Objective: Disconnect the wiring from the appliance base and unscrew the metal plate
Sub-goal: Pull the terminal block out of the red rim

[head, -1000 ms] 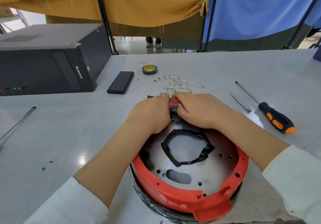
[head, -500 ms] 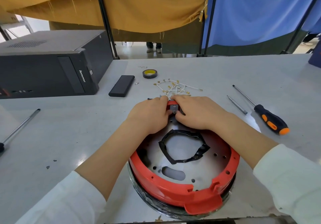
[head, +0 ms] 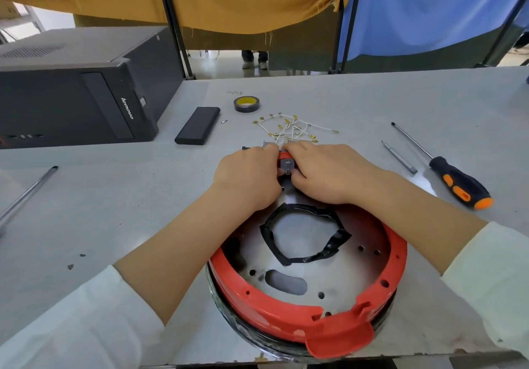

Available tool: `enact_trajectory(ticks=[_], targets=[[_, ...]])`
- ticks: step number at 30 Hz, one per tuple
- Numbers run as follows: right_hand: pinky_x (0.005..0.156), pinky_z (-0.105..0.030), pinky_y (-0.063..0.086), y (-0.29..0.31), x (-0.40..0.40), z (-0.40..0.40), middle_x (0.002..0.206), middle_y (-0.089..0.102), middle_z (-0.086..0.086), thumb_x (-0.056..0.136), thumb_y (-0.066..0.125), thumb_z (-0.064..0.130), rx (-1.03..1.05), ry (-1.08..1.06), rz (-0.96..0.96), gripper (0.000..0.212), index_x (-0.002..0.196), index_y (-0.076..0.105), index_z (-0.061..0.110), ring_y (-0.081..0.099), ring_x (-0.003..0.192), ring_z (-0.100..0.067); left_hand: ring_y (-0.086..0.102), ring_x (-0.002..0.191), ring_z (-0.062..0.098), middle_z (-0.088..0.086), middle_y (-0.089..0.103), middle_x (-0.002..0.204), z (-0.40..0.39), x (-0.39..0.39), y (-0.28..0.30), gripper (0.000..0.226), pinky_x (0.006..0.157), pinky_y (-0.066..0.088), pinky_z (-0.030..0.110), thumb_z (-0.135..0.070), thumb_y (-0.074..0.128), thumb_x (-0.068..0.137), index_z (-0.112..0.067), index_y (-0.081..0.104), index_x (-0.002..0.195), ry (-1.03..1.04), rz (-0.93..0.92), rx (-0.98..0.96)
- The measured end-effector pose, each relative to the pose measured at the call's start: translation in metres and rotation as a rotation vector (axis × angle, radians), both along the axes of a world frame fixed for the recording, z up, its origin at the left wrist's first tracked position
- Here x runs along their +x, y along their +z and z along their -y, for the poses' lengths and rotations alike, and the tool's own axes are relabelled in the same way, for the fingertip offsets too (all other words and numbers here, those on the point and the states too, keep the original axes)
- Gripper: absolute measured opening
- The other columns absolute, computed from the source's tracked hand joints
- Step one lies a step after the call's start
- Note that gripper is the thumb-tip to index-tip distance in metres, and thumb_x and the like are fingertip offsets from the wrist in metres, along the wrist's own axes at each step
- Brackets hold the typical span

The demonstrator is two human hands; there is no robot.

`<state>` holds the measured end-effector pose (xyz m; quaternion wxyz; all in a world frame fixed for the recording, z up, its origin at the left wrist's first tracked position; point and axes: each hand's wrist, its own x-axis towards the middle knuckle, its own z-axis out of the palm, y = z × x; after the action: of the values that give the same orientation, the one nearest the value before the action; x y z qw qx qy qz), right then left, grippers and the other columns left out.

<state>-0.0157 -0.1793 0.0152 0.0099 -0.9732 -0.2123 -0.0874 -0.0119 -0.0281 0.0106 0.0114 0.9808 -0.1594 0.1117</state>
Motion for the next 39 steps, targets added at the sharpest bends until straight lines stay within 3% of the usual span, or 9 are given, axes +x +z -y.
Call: enact_trajectory(ticks=[5,10,19,24,29,39], targets=[[0.068,-0.033,0.032,0.002,0.002,0.0,0.124,0.052,-0.002,0.093,0.035,0.032,-0.006,-0.001,-0.002,0.032,0.122,0.041,0.02,0.056,0.104,-0.027,0.058,0.095,0.03,0.005,0.06,0.105,0.002,0.0,0.001,0.034,0.063,0.033,0.031,-0.026,0.049,0.087,-0.019,0.046,0.12,0.029,0.003,-0.003],[0.069,-0.034,0.034,0.003,0.002,0.0,0.127,0.052,-0.001,0.094,0.035,0.032,-0.004,-0.005,-0.022,0.035,0.127,0.04,0.021,0.056,0.105,-0.027,0.059,0.092,0.031,0.006,0.062,0.103,0.0,-0.002,0.004,0.026,0.062,0.032,0.032,-0.025,0.048,0.087,-0.018,0.047,0.111,0.005,0.018,0.021],[0.069,-0.032,0.033,0.005,-0.002,0.005,0.129,0.054,0.002,0.093,0.039,0.032,0.061,0.008,-0.086,0.039,0.132,0.037,0.029,0.056,0.107,-0.024,0.055,0.099,0.034,0.014,0.059,0.112,-0.01,0.002,0.007,0.02,0.069,0.035,0.033,-0.026,0.047,0.096,-0.011,0.045,0.109,-0.104,-0.156,-0.068],[0.067,-0.032,0.032,0.003,-0.005,0.003,0.127,0.053,0.0,0.094,0.037,0.031,0.028,0.008,-0.038,0.035,0.128,0.04,0.024,0.057,0.103,-0.026,0.055,0.094,0.034,0.013,0.059,0.109,-0.007,-0.005,0.005,0.019,0.064,0.032,0.034,-0.019,0.038,0.096,-0.013,0.045,0.111,-0.06,-0.053,-0.039],[0.07,-0.036,0.038,0.0,-0.005,0.001,0.128,0.051,-0.003,0.094,0.035,0.031,-0.012,0.008,0.013,0.036,0.128,0.04,0.02,0.057,0.104,-0.03,0.048,0.078,0.031,0.012,0.061,0.103,-0.004,-0.006,0.005,0.021,0.061,0.031,0.034,-0.015,0.041,0.09,-0.016,0.047,0.111,-0.014,0.02,-0.006],[0.063,-0.034,0.031,-0.004,-0.002,0.001,0.123,0.053,-0.005,0.094,0.037,0.029,-0.042,0.001,0.074,0.03,0.122,0.041,0.016,0.058,0.096,-0.031,0.057,0.092,0.035,0.012,0.061,0.105,0.001,-0.006,0.005,0.03,0.061,0.031,0.034,-0.011,0.043,0.088,-0.017,0.048,0.117,-0.001,0.048,0.06]])
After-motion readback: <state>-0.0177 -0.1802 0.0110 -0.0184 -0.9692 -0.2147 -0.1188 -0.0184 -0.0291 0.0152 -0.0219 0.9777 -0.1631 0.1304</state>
